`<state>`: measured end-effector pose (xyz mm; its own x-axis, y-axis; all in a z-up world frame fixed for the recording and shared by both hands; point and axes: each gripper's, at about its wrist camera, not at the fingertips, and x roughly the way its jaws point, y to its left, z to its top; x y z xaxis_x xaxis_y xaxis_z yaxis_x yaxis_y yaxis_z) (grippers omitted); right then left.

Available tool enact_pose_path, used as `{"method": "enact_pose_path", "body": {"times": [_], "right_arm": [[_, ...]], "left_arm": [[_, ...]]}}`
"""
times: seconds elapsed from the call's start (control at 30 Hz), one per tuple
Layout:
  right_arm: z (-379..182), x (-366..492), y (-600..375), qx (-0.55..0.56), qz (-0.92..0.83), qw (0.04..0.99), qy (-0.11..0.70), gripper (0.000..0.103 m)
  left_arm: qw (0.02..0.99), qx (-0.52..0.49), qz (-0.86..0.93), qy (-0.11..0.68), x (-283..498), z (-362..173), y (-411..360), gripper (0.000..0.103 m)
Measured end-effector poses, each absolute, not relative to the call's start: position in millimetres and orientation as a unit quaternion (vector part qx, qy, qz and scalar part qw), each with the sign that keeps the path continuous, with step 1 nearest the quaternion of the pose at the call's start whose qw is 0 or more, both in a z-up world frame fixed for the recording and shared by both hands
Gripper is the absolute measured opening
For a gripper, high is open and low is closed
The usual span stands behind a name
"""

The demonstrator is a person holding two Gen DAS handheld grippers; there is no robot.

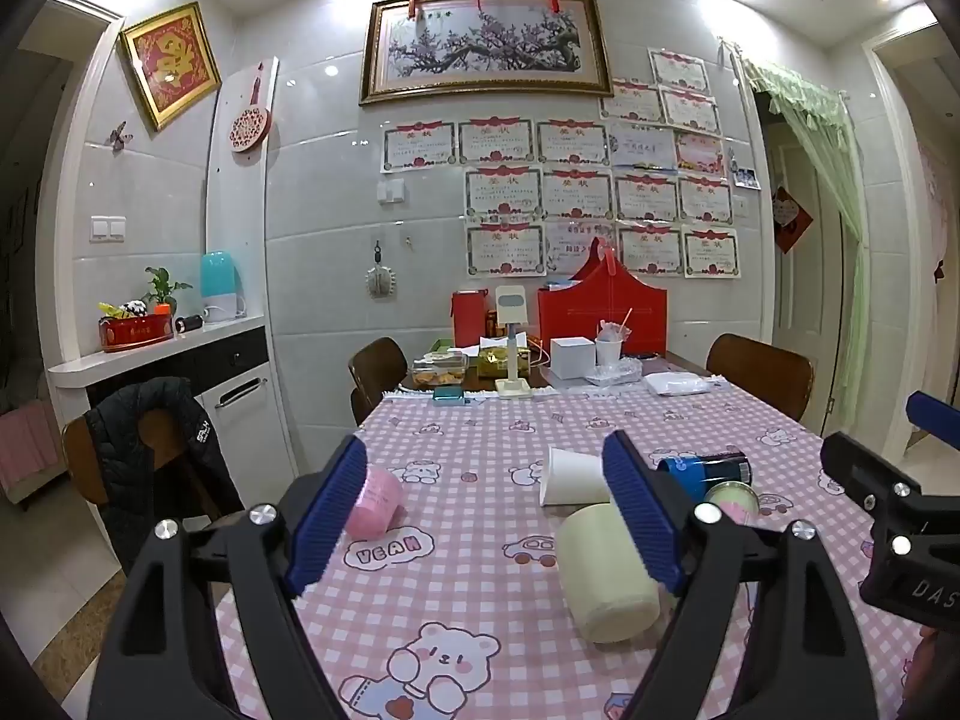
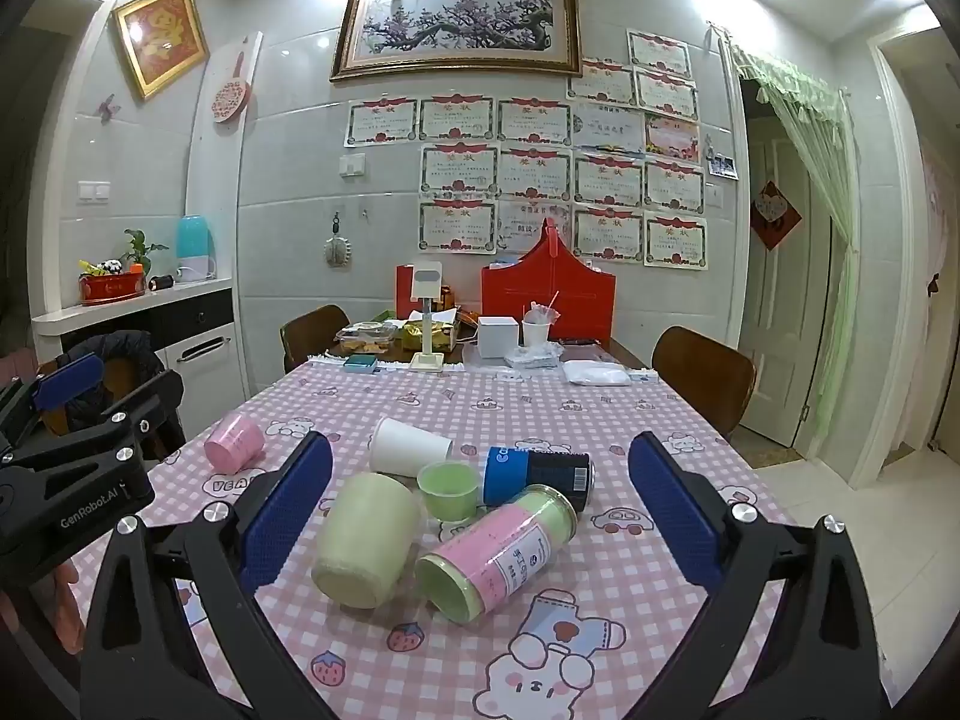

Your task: Flip cup upside down

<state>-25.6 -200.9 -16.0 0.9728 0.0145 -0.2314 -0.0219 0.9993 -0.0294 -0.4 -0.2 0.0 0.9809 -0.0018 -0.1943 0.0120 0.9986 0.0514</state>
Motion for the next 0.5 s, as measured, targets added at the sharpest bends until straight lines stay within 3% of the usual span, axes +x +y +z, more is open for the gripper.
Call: {"method": "enact_pose_path", "body": {"times": [0.5], "right_arm": [[-11.1, -28.9, -204.3, -0.017, 0.006, 0.994, 0.11, 0.095]], "left_arm": [[0.995, 0.025, -0.004, 0.1, -0.2, -0.1, -0.3, 0.08]]}}
